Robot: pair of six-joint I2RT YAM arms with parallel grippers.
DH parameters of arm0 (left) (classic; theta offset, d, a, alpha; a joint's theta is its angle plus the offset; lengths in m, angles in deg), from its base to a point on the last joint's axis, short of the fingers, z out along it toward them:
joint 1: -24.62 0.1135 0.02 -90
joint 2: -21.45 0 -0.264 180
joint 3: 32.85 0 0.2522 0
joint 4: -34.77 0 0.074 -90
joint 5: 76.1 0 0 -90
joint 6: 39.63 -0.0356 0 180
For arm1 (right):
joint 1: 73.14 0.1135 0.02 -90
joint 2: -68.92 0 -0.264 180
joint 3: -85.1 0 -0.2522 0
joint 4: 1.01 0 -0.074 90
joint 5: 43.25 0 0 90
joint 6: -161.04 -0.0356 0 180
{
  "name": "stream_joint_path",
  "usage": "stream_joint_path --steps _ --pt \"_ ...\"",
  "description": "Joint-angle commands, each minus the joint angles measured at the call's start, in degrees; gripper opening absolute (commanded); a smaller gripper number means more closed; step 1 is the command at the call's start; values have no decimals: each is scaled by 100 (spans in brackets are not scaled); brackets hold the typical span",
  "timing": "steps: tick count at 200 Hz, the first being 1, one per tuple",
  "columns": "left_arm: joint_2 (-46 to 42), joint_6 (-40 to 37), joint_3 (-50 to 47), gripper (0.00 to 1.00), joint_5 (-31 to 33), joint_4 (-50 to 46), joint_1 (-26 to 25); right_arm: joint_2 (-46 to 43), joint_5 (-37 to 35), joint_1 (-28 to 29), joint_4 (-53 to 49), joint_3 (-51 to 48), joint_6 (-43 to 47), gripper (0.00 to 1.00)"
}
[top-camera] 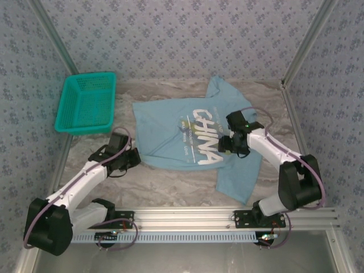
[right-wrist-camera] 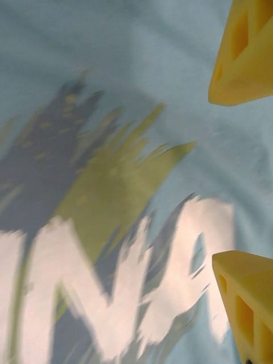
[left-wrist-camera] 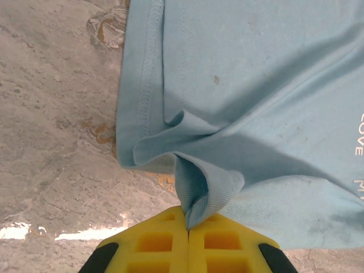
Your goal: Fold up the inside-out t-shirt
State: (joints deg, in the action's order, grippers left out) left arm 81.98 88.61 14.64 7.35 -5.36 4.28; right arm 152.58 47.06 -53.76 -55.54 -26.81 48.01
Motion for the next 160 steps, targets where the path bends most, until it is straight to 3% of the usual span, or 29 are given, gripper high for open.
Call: stream_joint_path --steps 1,64,115,138,160 --pt "88 -182 154 0 -77 85 121 328 273 -50 -30 -257 -237 70" --pt "301 -410 282 0 101 386 653 1949 776 -76 995 515 -42 67" --pt "766 -732 721 0 281 715 1308 3224 885 60 925 2164 180 66" --pt "925 -831 950 0 257 710 1436 3089 500 171 501 2412 437 67" --pt "873 -809 968 0 223 741 1436 2185 79 301 222 1860 504 69"
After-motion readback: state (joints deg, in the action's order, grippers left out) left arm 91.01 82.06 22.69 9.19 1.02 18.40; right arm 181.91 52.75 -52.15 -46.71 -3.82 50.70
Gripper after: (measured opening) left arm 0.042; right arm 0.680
